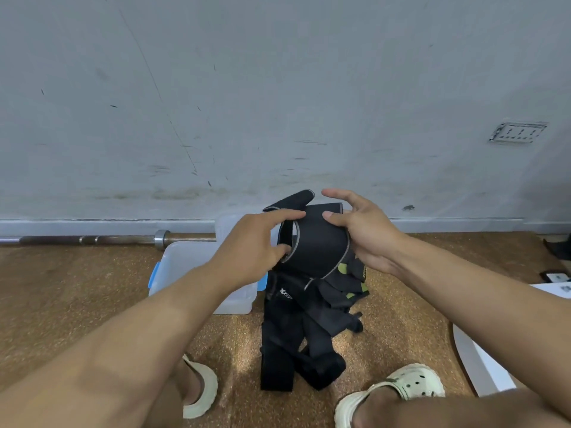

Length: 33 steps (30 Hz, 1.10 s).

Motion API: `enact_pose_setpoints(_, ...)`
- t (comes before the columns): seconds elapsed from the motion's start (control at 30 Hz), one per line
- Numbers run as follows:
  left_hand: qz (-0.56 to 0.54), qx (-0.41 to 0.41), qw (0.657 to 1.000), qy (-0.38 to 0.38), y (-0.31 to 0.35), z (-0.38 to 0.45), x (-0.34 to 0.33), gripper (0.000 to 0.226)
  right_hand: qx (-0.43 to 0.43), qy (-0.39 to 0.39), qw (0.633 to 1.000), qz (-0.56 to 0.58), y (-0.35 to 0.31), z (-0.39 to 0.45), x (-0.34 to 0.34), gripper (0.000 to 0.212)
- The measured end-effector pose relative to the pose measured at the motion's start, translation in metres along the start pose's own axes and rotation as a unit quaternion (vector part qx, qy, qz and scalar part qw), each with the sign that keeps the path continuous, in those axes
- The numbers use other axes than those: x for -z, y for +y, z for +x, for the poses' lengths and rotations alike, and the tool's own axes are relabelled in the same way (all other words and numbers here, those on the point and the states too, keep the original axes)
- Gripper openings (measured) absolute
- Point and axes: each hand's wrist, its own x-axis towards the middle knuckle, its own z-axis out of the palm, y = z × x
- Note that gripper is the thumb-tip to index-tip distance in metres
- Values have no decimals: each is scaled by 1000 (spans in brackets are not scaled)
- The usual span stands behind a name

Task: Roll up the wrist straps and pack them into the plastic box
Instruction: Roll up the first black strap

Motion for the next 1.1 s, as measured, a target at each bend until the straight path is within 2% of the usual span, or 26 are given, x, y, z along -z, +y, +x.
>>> enact_pose_setpoints(0.07, 36, -16, 999, 15, 0, 0, -4, 45, -25, -16, 1000, -7, -1, -1, 1, 40)
enact_pose_setpoints(0.17, 36, -19, 998, 51, 3, 2, -6, 15, -39, -41, 998, -25, -1, -2, 1, 39)
enact_pose_setpoints(0.2, 36, -9, 997, 62, 4, 3, -7, 12, -39, -52, 998, -29, -1, -2, 1, 41)
enact_pose_setpoints(0.33, 31, 88, 986, 135, 6, 6, -3, 20, -36, -117, 990, -64, 0, -6, 5, 59)
enact_pose_setpoints(0.4, 21, 131, 979, 154, 3, 7, 0, 23, -52, -170, 981, -82, 3, -12, 2, 61)
enact_pose_setpoints(0.5, 14, 181, 971, 155, -8, 9, 4, 24, -52, -205, 972, -102, 4, -18, 0, 50)
enact_pose_setpoints(0.6, 38, 212, 968, 126, -20, 11, 5, 20, -46, -218, 974, -52, -5, -17, 1, 37)
enact_pose_setpoints(0.7, 59, 225, 968, 95, -29, 9, 5, 27, -37, -242, 970, -2, -12, -19, -1, 30)
enact_pose_setpoints(0.8, 53, 202, 976, 53, -31, 10, 5, 15, -20, -214, 976, 23, -14, -18, -4, 30)
enact_pose_setpoints(0.87, 2, 178, 982, 55, -30, 11, 5, 5, -17, -204, 978, 37, -17, -16, -3, 39)
enact_pose_setpoints(0.9, -41, 168, 983, 58, -28, 11, 6, 10, -15, -205, 978, 32, -19, -15, -1, 43)
enact_pose_setpoints(1.0, -186, 127, 973, 41, -15, 7, 8, 23, -13, -179, 983, -29, -17, -14, 1, 36)
enact_pose_setpoints(1.1, -266, 106, 957, 47, 0, 5, 8, 20, -3, -98, 987, -127, -12, -15, -2, 26)
